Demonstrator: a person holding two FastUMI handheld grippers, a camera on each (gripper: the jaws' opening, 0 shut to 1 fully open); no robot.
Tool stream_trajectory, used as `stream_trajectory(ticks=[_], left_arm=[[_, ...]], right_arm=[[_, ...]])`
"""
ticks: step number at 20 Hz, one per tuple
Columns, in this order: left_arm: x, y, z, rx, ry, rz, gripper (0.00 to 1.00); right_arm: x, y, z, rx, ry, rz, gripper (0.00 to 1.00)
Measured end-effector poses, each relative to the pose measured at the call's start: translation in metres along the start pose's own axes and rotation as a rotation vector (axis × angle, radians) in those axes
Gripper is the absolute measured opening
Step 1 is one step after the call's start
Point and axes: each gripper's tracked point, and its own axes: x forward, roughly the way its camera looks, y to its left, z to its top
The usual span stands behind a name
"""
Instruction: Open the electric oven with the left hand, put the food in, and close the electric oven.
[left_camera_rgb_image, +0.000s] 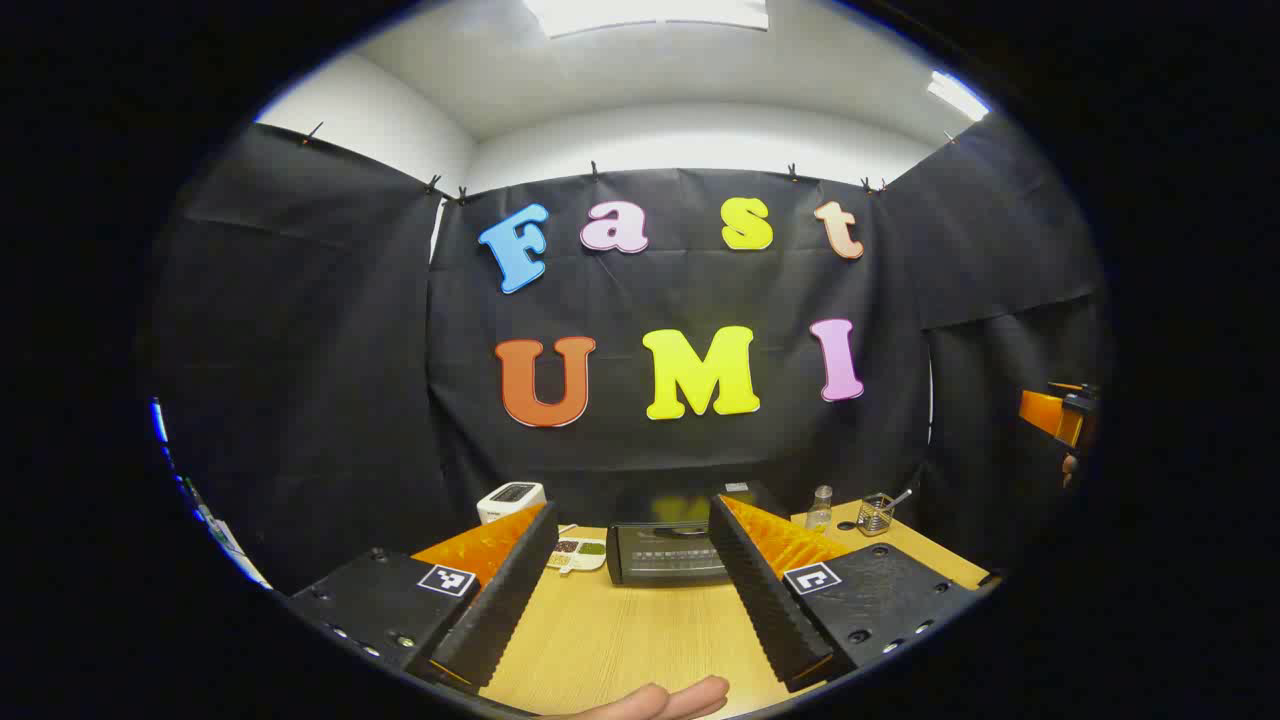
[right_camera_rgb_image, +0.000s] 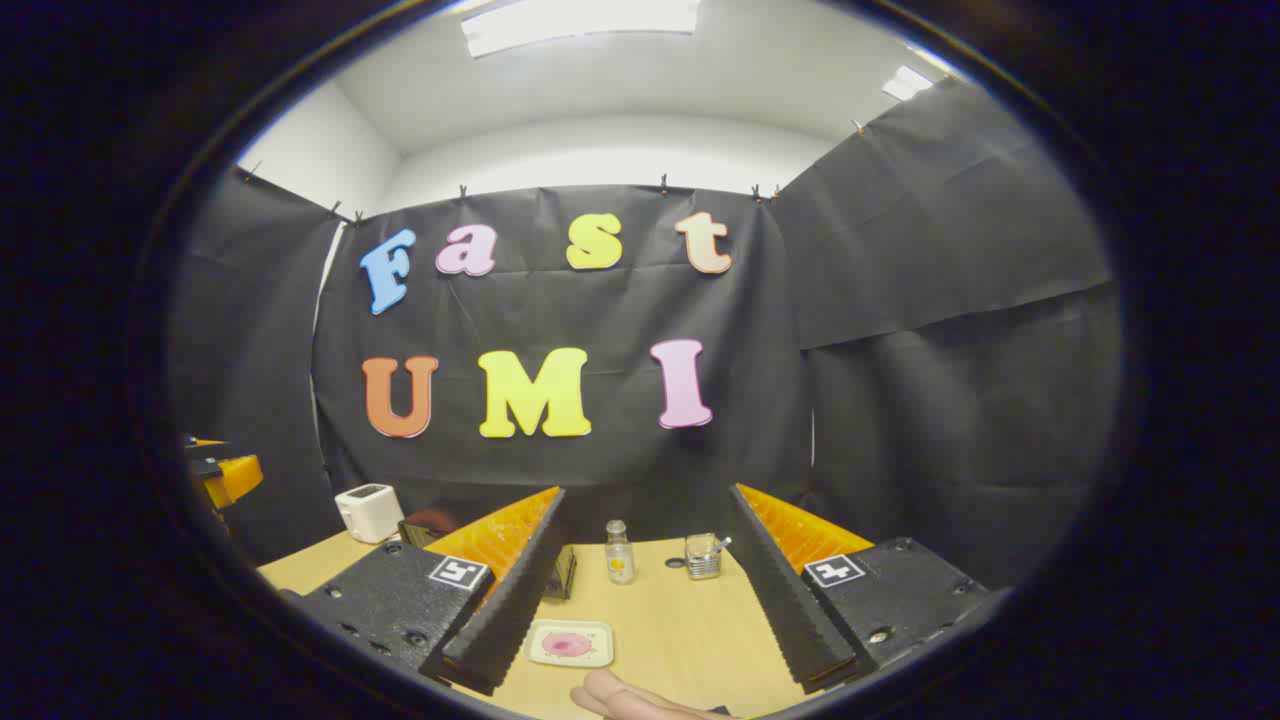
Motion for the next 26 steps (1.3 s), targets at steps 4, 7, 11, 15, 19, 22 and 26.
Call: stream_trajectory(ticks=[4, 7, 11, 15, 19, 22, 26], left_arm=[[-0.002, -0.009, 0.004, 0.008, -0.032, -0.015, 0.96], [0.0, -0.008, 0.007, 0.005, -0.055, 0.003, 0.96], [0.01, -0.01, 0.009, -0.032, -0.07, -0.009, 0.96], [0.029, -0.011, 0.008, -0.03, -0.089, -0.016, 0.96], [0.068, -0.018, -0.002, -0.045, -0.084, -0.012, 0.96], [0.11, -0.035, -0.019, -0.077, -0.05, -0.052, 0.96], [0.17, -0.053, -0.039, -0.075, -0.021, -0.084, 0.96]], right_arm=[[0.003, -0.007, 0.002, -0.016, -0.008, -0.011, 0.96], [0.007, -0.015, 0.006, -0.017, -0.026, -0.028, 0.96], [0.008, -0.013, 0.006, -0.031, -0.043, -0.01, 0.96], [0.011, -0.013, 0.012, -0.059, -0.079, 0.021, 0.96], [0.014, -0.013, 0.009, -0.07, -0.096, 0.037, 1.0], [0.015, -0.009, 0.008, -0.046, -0.088, 0.093, 0.96], [0.021, -0.009, 0.009, -0.041, -0.107, 0.104, 1.0]])
